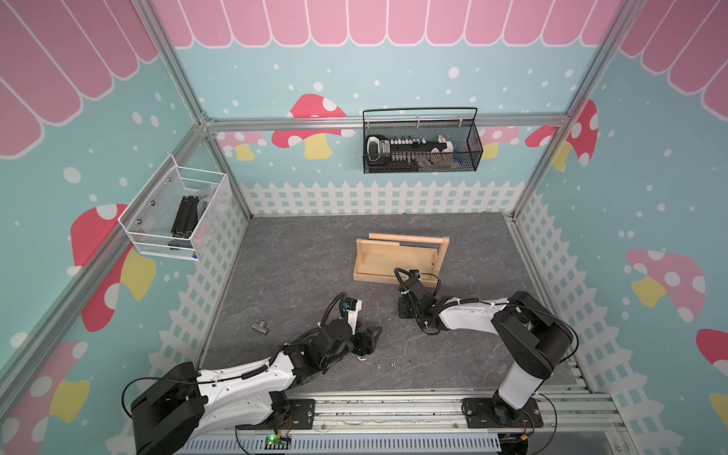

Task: Take the necklace off the jewelry display stand
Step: Adjust the necklace at the center of the board.

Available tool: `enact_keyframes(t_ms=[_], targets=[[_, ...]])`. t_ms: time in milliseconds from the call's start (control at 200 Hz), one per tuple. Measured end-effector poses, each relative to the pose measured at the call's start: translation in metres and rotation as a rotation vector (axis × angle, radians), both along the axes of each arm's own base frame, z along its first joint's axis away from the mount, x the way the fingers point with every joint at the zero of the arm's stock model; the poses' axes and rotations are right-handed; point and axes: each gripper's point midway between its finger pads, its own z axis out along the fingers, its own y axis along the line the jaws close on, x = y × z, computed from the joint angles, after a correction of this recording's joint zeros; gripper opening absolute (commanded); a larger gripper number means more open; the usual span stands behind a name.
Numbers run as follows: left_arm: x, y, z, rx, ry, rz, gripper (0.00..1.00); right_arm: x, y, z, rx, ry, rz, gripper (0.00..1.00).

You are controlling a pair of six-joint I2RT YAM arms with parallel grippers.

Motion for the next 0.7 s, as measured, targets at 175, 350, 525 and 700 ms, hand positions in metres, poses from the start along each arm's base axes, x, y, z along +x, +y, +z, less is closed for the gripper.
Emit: enact_keyframes(t_ms=[175, 350, 525, 700], targets=[[0.001, -0.002, 0.003, -0.005, -0.003, 0.0, 0.77, -0.001, 0.001, 0.001, 0.007, 0.003, 0.004, 0.25], [0.003, -0.004, 0.003, -0.003, -0.002, 0.0, 0.77, -0.01, 0.002, 0.004, 0.04, 0.012, 0.035, 0.25], [0.004, -0.006, 0.006, -0.007, -0.004, -0.001, 0.77, -0.016, 0.001, 0.029, 0.093, -0.034, 0.055, 0.26], [0.003, -0.007, 0.006, -0.01, -0.001, -0.007, 0.77, -0.018, -0.004, 0.07, 0.141, -0.123, 0.061, 0.26]])
